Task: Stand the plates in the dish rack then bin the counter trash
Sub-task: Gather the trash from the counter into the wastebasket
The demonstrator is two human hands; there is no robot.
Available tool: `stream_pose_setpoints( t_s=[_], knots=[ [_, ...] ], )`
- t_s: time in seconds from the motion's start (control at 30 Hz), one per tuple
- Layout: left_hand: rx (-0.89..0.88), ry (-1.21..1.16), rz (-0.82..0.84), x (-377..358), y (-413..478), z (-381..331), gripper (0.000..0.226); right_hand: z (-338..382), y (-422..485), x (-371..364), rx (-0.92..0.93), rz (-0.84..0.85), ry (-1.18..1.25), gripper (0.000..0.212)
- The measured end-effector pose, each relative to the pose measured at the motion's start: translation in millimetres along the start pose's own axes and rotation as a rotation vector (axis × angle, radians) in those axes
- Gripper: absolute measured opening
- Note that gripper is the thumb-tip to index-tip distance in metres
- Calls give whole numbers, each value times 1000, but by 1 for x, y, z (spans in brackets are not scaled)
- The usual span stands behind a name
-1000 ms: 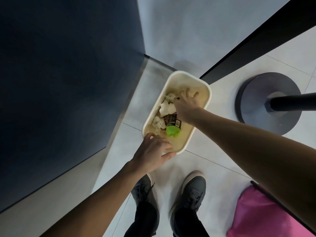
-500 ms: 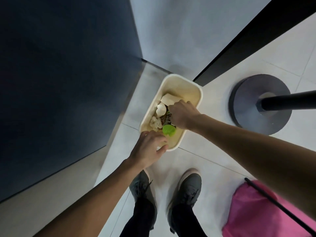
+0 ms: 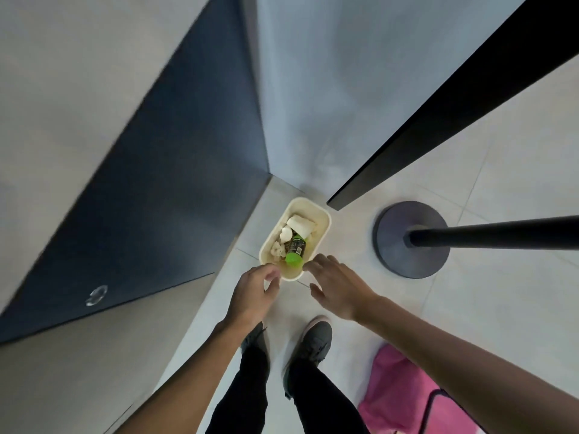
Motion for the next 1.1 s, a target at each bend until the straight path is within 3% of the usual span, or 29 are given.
stream_pose_setpoints(
  t_s=[0.23,0.47,0.7,0.77,1.1],
  knots=[
    [54,-63,-58,74,-114,-79,18,95,-94,75,119,29,-74,36],
    [151,-193,-285,153,-230,-122,18,209,-152,126,319,18,-144,35],
    [160,-377,-610,243,-333,-129,31,316,-180,151,527,8,4,36],
    [146,-404,-689,271,-358,-128,26,353,-182,158,615,-55,46,33],
    [148,-449,-934,384,-479,-55,19,526,-189,141,796,-114,88,18]
  ],
)
Point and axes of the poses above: each hand's wrist, its own y-axis towards the middle knuckle, its own x-axis out of the back of the hand, z = x × y, the point moved 6 cm from there along y, towards the middle knuckle, and after that the axes turned 2 degrees about y, right-handed, at the moved point
